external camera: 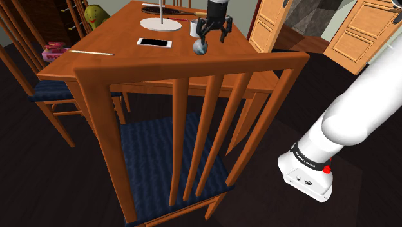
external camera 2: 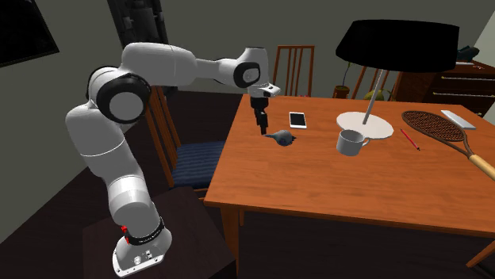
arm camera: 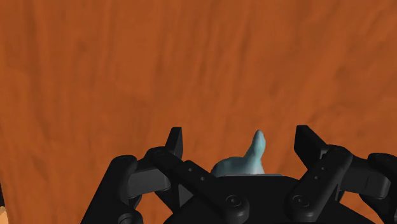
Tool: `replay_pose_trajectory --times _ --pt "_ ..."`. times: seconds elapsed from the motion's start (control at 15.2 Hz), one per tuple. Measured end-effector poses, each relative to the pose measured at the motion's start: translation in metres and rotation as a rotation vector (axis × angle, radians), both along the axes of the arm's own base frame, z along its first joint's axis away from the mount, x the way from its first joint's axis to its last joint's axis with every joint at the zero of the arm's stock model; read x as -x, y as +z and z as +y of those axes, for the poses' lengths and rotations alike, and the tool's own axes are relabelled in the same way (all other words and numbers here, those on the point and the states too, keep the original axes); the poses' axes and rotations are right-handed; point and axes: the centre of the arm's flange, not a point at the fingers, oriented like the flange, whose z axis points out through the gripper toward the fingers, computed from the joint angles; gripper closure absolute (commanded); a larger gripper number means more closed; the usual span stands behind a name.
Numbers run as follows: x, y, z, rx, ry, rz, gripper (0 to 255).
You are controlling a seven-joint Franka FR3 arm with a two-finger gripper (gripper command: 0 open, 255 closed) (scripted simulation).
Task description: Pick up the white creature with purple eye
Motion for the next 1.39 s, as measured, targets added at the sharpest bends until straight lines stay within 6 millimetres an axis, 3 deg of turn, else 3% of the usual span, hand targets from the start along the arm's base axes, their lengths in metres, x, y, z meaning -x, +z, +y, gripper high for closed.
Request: replay_pose_trajectory --times 0.26,0.79,0.86,1.39 --pt "-0.046 -0.021 -0.001 0.01 -0.074 0.002 0" --pt "-0.057 -0.061 -0.001 0.013 -0.091 0.002 0" --pt "-0.057 -0.063 -0.001 0.013 -0.091 0.002 255" --pt "-0.057 -0.065 0.0 0.012 -0.09 0.001 255"
